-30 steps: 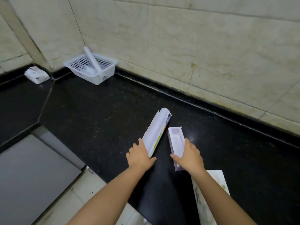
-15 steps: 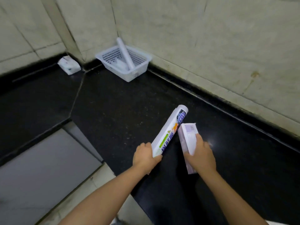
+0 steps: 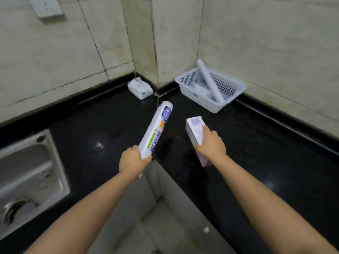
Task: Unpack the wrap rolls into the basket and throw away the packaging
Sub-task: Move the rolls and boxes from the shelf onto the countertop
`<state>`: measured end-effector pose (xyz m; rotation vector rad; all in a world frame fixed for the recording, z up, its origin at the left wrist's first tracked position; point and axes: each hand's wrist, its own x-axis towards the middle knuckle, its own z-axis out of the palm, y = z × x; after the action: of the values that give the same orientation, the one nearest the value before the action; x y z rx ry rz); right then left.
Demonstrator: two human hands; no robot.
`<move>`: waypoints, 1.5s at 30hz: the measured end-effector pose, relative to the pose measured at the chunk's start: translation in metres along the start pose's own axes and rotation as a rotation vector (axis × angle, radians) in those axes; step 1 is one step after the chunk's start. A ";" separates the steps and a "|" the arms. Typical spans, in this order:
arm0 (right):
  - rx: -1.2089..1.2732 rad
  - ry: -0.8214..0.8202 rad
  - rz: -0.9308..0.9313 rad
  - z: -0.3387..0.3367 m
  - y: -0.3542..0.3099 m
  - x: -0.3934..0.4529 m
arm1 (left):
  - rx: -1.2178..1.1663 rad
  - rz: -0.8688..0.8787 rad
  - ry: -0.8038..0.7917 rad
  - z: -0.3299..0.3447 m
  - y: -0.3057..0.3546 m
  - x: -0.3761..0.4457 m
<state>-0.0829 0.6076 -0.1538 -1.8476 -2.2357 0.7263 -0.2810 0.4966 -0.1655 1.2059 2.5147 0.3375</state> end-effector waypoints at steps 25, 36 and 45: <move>-0.345 -0.114 -0.114 0.081 -0.081 0.137 | 0.269 0.042 -0.031 0.004 -0.056 0.158; -0.103 0.112 0.415 -0.001 0.087 -0.080 | 0.469 0.954 -0.326 0.069 0.114 0.001; -0.077 0.238 0.922 -0.055 0.262 -0.270 | 0.583 1.285 -0.470 0.156 0.227 -0.147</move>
<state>0.2329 0.3967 -0.1754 -2.8145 -1.2048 0.4670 0.0276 0.5313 -0.2010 2.6081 1.1584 -0.4099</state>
